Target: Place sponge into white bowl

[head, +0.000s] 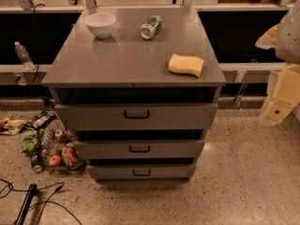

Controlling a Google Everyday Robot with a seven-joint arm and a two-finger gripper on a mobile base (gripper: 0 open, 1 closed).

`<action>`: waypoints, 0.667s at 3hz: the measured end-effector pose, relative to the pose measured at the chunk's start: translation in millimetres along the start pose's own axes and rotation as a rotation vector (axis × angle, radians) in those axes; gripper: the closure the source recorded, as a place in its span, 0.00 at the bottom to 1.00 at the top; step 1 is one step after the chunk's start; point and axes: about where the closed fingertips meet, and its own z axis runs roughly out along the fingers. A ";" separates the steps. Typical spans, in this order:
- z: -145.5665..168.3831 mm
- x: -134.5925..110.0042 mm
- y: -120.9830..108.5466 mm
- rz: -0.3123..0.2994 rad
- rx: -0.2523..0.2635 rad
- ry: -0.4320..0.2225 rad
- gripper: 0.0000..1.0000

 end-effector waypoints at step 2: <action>3.9 -5.7 -7.6 0.030 0.017 -0.059 0.00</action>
Offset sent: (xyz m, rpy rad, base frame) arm 0.0885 0.0226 0.0079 0.5594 -0.2375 -0.1567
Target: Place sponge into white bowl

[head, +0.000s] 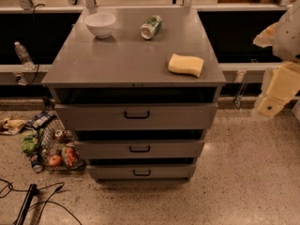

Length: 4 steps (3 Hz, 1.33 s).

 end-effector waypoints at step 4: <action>66.1 -70.0 -105.1 0.365 0.138 -0.642 0.00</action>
Offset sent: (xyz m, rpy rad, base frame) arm 0.1608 0.0248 -0.0068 0.8528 -0.3134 -0.3504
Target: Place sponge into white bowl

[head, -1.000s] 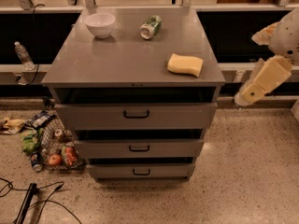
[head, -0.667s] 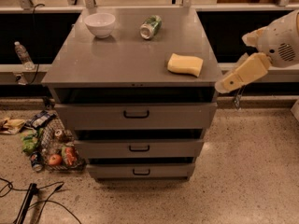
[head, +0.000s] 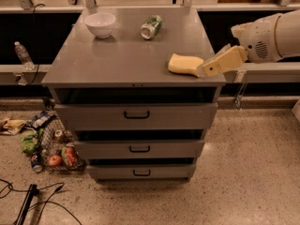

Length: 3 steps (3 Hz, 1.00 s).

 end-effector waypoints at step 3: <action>53.7 23.7 -37.2 -0.016 -0.102 -0.069 0.00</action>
Offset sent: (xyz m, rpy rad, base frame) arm 0.0663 -0.0169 -0.0344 0.1192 -0.0268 0.0938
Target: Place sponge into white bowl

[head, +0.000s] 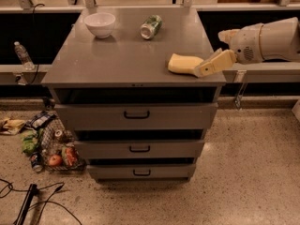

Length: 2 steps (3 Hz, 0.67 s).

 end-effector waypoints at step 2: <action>41.0 18.1 -27.1 -0.051 -0.009 0.031 0.00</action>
Offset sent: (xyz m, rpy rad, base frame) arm 0.0668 0.0016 -0.0536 -0.0927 -0.0246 0.0148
